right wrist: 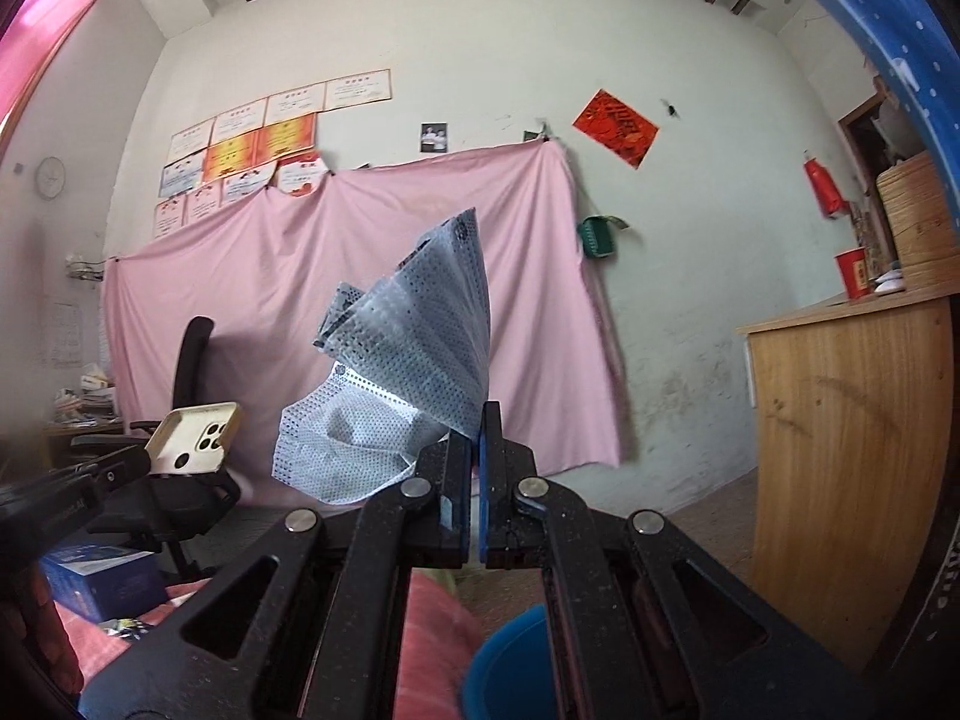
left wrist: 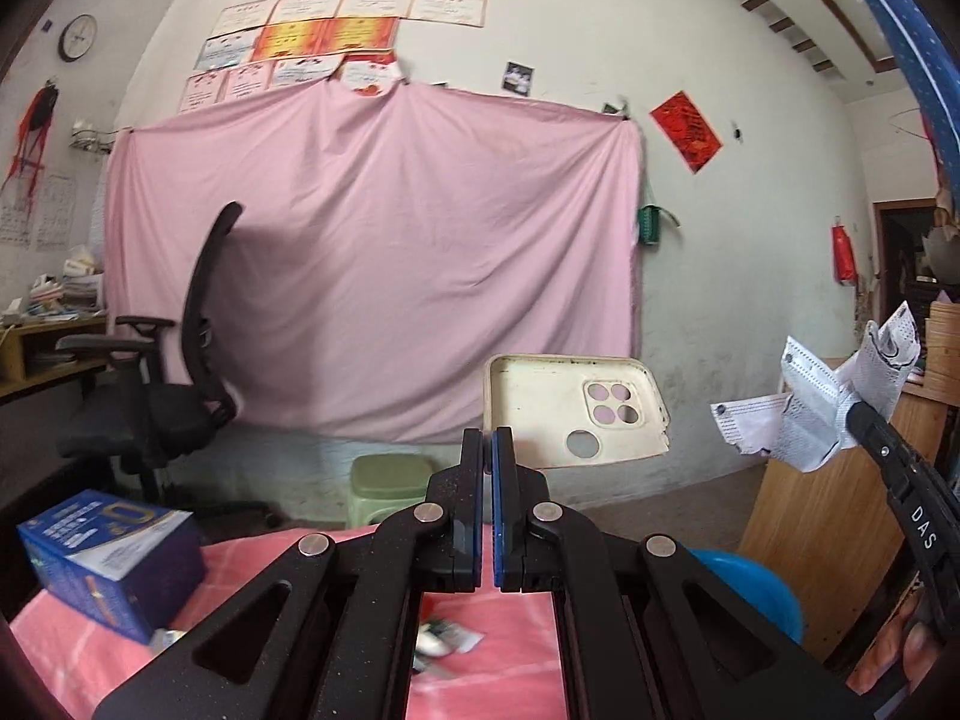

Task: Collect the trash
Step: 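Carry the mask and phone case to the blue bucket and release both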

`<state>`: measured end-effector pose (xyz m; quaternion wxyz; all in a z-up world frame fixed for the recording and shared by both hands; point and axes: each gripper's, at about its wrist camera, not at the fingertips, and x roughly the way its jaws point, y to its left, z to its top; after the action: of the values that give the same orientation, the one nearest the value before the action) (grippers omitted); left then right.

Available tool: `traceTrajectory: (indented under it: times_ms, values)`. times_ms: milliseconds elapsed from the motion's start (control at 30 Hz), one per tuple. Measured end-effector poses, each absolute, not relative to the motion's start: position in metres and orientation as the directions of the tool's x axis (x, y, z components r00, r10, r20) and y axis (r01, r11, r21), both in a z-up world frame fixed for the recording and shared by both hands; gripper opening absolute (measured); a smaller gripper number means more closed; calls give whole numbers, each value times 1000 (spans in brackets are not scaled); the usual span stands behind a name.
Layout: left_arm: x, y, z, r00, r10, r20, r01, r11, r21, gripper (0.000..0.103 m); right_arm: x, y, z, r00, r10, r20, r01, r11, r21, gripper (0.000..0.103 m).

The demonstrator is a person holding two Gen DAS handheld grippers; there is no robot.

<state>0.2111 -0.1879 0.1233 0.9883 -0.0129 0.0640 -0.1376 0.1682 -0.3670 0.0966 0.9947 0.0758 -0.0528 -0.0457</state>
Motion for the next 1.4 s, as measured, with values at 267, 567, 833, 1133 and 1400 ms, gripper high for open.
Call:
traceTrajectory:
  times_ms: [267,567,833,1133,1400]
  values:
    - [242,-260,103,914,-360,-186,364,931,-10,0,180,-414,68,971,-235,-51,240,960,147,23]
    - [286,-328,57,840,-380,-388,414,910,4,1,201,-467,20,908,-278,-315,351,914,205,23]
    - [317,-355,29,750,-389,-535,453,891,-13,1,224,-479,-1,862,-239,-448,367,903,224,24]
    - [332,-358,10,652,-400,-644,463,883,-80,3,240,-483,-17,825,-190,-532,355,907,226,37]
    - [328,-329,17,650,-441,-619,427,886,-184,20,243,-481,-15,829,-172,-532,337,913,230,61]
